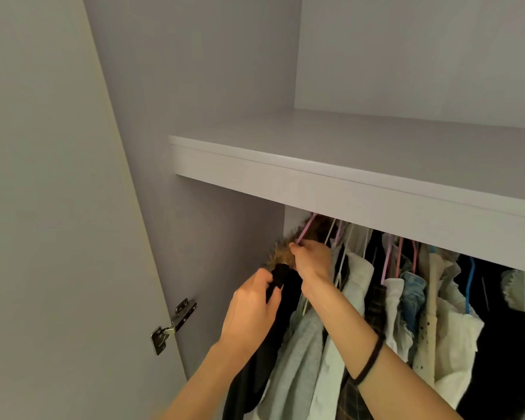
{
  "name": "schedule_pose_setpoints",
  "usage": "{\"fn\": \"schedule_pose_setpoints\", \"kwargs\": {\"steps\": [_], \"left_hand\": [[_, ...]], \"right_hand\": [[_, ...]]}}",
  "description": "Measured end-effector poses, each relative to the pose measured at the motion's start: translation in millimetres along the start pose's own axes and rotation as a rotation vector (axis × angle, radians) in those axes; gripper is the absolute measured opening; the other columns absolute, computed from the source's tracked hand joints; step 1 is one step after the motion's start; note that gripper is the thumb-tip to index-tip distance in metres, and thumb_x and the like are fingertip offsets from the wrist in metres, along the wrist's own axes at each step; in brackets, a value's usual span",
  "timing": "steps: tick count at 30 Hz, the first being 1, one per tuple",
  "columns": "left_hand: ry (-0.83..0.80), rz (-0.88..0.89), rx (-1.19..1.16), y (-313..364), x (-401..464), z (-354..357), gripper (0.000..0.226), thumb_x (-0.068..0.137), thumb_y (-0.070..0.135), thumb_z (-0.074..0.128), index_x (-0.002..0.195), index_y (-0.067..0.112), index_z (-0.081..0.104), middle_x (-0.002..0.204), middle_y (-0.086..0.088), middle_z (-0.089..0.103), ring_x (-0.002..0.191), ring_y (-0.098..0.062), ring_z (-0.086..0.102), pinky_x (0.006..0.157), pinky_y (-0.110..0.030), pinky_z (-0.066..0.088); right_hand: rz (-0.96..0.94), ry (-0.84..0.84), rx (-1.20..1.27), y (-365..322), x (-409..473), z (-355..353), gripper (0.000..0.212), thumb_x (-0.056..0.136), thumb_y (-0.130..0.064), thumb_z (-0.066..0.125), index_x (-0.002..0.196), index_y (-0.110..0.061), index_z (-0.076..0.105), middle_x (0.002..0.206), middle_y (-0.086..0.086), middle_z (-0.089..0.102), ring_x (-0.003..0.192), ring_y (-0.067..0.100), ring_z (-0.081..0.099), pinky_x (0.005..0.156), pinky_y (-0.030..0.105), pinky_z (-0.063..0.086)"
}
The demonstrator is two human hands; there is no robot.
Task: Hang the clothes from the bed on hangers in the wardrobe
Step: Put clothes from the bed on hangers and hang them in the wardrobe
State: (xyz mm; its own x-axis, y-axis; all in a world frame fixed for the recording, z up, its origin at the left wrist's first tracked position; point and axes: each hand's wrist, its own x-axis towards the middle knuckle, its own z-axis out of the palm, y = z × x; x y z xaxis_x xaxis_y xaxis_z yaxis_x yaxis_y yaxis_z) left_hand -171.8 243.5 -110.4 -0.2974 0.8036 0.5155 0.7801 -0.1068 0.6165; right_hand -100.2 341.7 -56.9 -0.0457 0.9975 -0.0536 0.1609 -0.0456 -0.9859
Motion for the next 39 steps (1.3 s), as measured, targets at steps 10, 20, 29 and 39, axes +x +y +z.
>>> {"fn": "schedule_pose_setpoints", "kwargs": {"steps": [10, 20, 29, 39], "left_hand": [[0.001, 0.074, -0.001, -5, -7, -10, 0.020, 0.093, 0.022, 0.052, 0.082, 0.020, 0.036, 0.063, 0.010, 0.036, 0.050, -0.013, 0.035, 0.046, -0.017, 0.030], [-0.039, 0.201, 0.058, -51, -37, -32, 0.027, 0.094, 0.035, 0.039, 0.082, 0.018, 0.056, 0.078, 0.016, 0.047, 0.071, 0.001, 0.046, 0.062, -0.019, 0.041], [-0.085, 0.111, 0.203, -77, -19, -34, 0.053, 0.093, 0.036, 0.036, 0.136, 0.005, 0.041, 0.132, -0.014, 0.048, 0.120, -0.026, 0.048, 0.100, -0.037, 0.038], [-0.188, 0.264, 0.188, -79, -36, -13, 0.040, 0.095, 0.036, 0.035, 0.103, 0.009, 0.065, 0.095, -0.006, 0.062, 0.081, -0.025, 0.061, 0.071, -0.044, 0.054]], "right_hand": [[-0.178, -0.108, 0.159, -6, -15, 1, 0.010, 0.092, -0.008, 0.054, 0.095, -0.012, 0.062, 0.084, -0.006, 0.060, 0.078, 0.000, 0.054, 0.063, 0.009, 0.040], [-0.194, -0.298, -0.050, 37, -61, -30, 0.013, 0.093, -0.011, 0.053, 0.097, -0.019, 0.063, 0.088, -0.008, 0.061, 0.081, 0.004, 0.057, 0.066, 0.007, 0.046], [-0.216, -0.304, -0.491, 62, -84, -80, 0.018, 0.096, -0.013, 0.045, 0.100, -0.023, 0.059, 0.091, -0.003, 0.060, 0.077, 0.010, 0.055, 0.059, 0.009, 0.039], [-0.706, -0.023, -0.892, 106, -113, -122, 0.031, 0.090, -0.026, 0.032, 0.091, -0.020, 0.063, 0.083, -0.008, 0.058, 0.079, 0.005, 0.044, 0.064, 0.024, 0.036]]}}
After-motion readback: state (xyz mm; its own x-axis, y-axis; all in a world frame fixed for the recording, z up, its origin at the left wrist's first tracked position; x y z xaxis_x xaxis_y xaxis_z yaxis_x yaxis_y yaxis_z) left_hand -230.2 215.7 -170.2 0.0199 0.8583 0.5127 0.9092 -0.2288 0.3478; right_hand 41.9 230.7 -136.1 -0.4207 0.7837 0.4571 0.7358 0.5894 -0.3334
